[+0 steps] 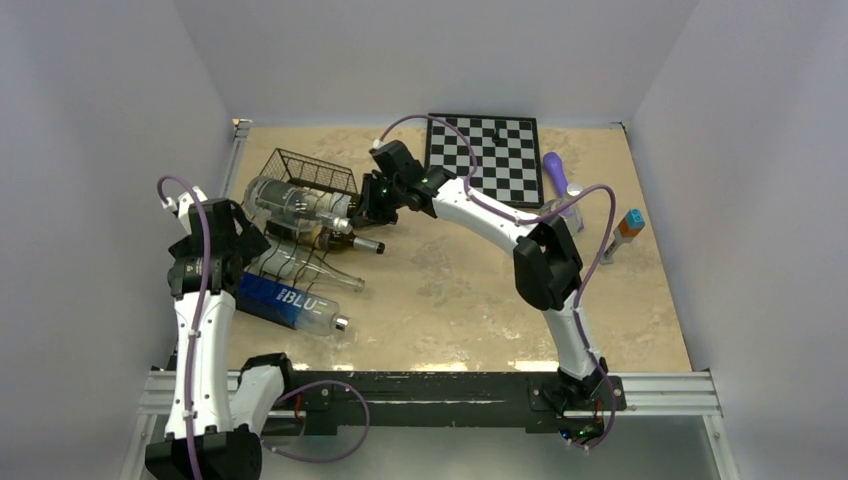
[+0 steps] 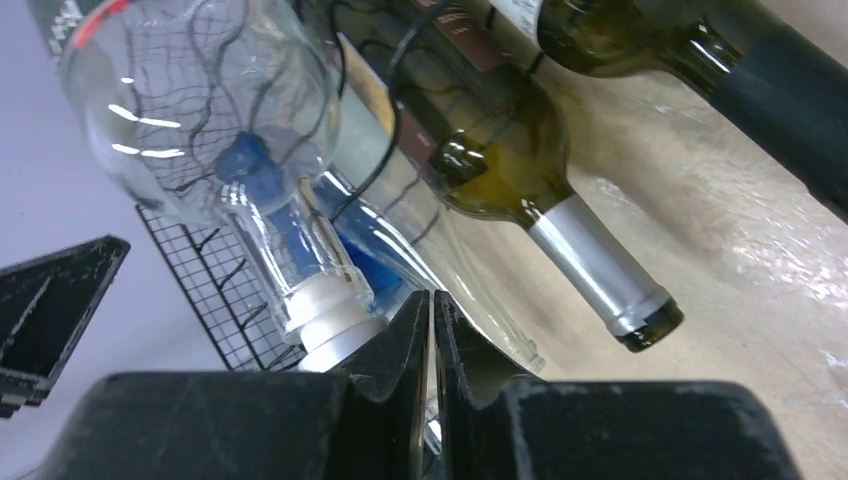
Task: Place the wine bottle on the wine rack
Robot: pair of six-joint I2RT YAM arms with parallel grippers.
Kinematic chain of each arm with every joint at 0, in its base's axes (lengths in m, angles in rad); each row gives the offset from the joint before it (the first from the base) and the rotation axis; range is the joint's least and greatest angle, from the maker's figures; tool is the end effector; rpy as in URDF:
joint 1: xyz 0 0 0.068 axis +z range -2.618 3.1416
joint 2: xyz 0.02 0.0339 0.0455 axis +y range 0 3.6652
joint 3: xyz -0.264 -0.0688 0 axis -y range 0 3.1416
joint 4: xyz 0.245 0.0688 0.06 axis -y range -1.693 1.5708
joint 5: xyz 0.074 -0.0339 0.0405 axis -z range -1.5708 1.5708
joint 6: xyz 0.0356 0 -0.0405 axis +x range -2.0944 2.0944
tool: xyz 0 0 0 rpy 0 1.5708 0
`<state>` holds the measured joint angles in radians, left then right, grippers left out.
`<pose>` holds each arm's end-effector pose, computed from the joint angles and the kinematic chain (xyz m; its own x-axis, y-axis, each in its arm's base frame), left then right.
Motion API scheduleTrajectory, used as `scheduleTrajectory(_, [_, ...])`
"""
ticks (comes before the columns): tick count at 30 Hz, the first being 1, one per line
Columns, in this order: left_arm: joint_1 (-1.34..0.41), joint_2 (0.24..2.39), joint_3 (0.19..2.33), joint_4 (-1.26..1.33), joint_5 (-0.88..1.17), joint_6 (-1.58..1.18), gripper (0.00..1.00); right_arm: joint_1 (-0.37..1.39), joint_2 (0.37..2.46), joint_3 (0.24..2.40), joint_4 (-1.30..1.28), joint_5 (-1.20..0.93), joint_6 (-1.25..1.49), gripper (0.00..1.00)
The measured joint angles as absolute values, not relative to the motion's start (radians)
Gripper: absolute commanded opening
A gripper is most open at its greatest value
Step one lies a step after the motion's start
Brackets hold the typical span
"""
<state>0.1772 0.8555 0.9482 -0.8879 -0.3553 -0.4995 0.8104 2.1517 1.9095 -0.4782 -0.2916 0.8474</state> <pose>0.1557 0.0405 0.3185 -0.4230 -0.5320 -0.7336 -0.6922 0.7121 -0.1173 0.3361 0.3681 0.2624 -0.9328 0.0611 -0.3553 -0.2171 0.6916 0.6889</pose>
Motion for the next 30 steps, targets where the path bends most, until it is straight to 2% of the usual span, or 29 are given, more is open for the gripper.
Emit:
scheduleTrajectory(5, [0.205,0.936,1.020,-0.847,-0.329,-0.446,0.98,0.809,2.172,1.975,-0.472,-0.335,0.850,0.10])
scheduleTrajectory(9, [0.234,0.992,1.044,-0.811,-0.281,-0.414,0.98,0.809,2.195,2.028,-0.487,-0.352,0.848,0.14])
scheduleTrajectory(10, [0.239,1.004,1.044,-0.801,-0.266,-0.404,0.98,0.806,2.195,2.027,-0.503,-0.351,0.847,0.18])
scheduleTrajectory(11, [0.245,1.012,1.044,-0.796,-0.257,-0.398,0.97,0.803,2.195,2.023,-0.515,-0.349,0.847,0.27])
scheduleTrajectory(13, [0.265,1.032,1.045,-0.778,-0.237,-0.379,0.87,0.791,2.185,1.988,-0.531,-0.339,0.842,0.47])
scheduleTrajectory(16, [0.323,1.077,1.062,-0.750,-0.196,-0.355,0.79,0.767,2.152,1.903,-0.560,-0.318,0.826,0.60])
scheduleTrajectory(22, [0.444,1.211,1.140,-0.670,-0.098,-0.270,0.82,0.677,1.984,1.729,-0.598,-0.258,0.764,0.63])
scheduleTrajectory(24, [0.450,1.254,1.179,-0.658,-0.063,-0.263,0.79,0.649,1.898,1.681,-0.587,-0.246,0.749,0.63])
scheduleTrajectory(27, [0.450,1.329,1.246,-0.631,0.002,-0.249,0.67,0.635,1.792,1.626,-0.561,-0.246,0.739,0.63])
scheduleTrajectory(30, [0.450,1.392,1.275,-0.607,0.060,-0.224,0.64,0.637,1.729,1.597,-0.547,-0.254,0.727,0.63])
